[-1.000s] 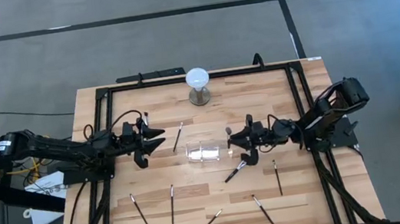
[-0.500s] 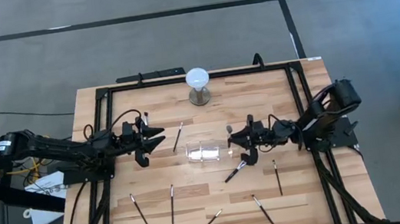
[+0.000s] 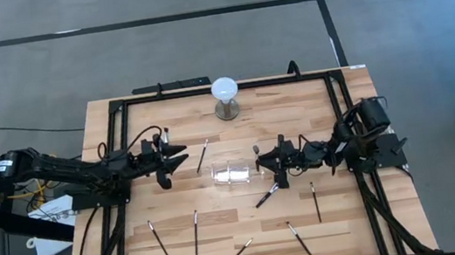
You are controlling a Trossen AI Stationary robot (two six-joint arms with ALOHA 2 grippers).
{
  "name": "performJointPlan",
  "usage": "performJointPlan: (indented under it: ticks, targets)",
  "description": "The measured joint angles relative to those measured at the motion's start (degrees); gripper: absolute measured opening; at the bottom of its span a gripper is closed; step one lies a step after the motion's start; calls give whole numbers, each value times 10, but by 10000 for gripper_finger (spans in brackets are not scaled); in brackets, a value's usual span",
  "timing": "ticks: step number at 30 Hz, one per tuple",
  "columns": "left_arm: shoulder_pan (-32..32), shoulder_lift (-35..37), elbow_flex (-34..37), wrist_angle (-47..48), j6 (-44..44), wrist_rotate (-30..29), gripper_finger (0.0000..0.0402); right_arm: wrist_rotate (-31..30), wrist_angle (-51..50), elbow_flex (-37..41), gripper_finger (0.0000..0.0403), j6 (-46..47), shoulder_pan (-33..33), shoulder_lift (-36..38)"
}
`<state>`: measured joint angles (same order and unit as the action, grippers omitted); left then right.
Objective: Put items in baskets/containers
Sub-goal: Put the black blush brush into the transparent organizer
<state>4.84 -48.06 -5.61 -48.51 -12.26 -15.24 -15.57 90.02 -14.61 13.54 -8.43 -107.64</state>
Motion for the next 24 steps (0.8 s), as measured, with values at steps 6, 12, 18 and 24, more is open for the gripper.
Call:
performJointPlan:
  ticks: [6, 12, 18, 24]
  targets:
    - [0, 0, 0, 61, 0, -70, 149, 2, -9, 0, 66, 0, 0, 0]
    - [0, 0, 0, 91, -5, -92, 133, 2, -19, 0, 67, 1, 0, 0]
    - [0, 0, -15, 114, -7, -92, 114, 2, -14, 0, 67, 1, 1, 0]
    - [0, 0, -19, 131, -11, -92, 107, 2, -14, 0, 67, 1, 3, 0]
